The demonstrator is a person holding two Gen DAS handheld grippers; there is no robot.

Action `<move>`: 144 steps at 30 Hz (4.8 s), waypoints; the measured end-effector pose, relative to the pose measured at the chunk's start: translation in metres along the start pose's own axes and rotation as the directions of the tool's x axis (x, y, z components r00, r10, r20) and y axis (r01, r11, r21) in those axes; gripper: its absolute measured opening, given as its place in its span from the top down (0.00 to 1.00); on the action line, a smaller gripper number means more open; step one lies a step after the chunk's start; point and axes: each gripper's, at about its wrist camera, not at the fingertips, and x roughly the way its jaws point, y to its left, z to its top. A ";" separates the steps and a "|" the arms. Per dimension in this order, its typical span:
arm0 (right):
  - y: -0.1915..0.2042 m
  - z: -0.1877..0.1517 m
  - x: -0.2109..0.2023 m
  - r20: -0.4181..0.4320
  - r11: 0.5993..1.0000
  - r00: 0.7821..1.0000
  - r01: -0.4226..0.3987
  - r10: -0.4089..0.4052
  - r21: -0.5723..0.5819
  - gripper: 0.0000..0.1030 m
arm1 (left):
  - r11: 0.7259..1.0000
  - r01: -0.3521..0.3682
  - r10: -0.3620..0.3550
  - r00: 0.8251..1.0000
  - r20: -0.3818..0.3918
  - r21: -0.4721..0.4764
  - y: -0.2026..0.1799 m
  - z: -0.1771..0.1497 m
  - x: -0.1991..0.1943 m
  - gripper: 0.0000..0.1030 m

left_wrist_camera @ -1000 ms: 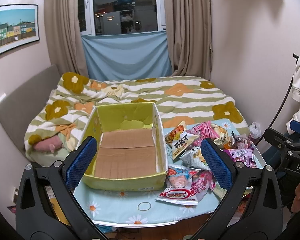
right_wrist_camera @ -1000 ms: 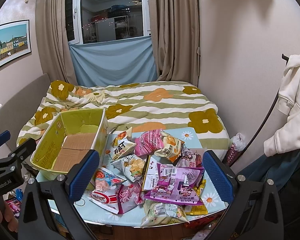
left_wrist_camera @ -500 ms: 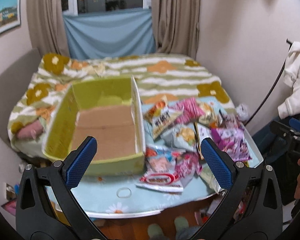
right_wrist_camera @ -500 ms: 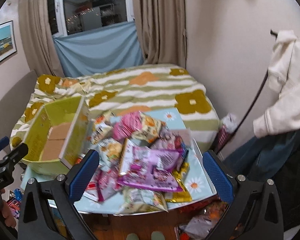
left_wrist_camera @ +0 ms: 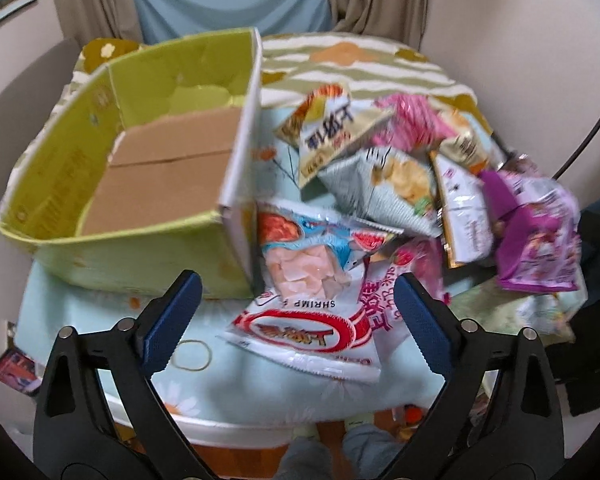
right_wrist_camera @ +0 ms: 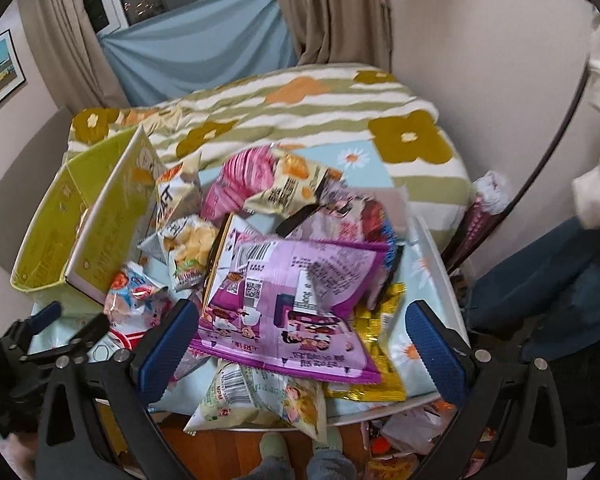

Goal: Organize snacks
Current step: 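Grasp the white-red shrimp chip bag with the left gripper while the right grasps the purple bag, then carry both bags over the box and open both grippers to drop them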

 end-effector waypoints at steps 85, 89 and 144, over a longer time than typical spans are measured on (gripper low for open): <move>0.220 0.156 0.021 0.091 0.928 0.951 -0.264 0.296 -0.263 0.44 | 0.985 -0.147 0.158 0.979 0.126 -0.093 0.176 0.177 -0.035 0.35; 0.251 0.163 0.051 0.063 0.939 0.962 -0.242 0.264 -0.243 0.44 | 0.992 -0.111 0.115 0.991 0.064 -0.065 0.208 0.193 0.015 0.34; 0.309 0.182 0.083 -0.009 0.907 0.948 -0.308 0.319 -0.288 0.00 | 0.988 -0.100 0.105 0.994 0.039 -0.114 0.242 0.166 -0.027 0.00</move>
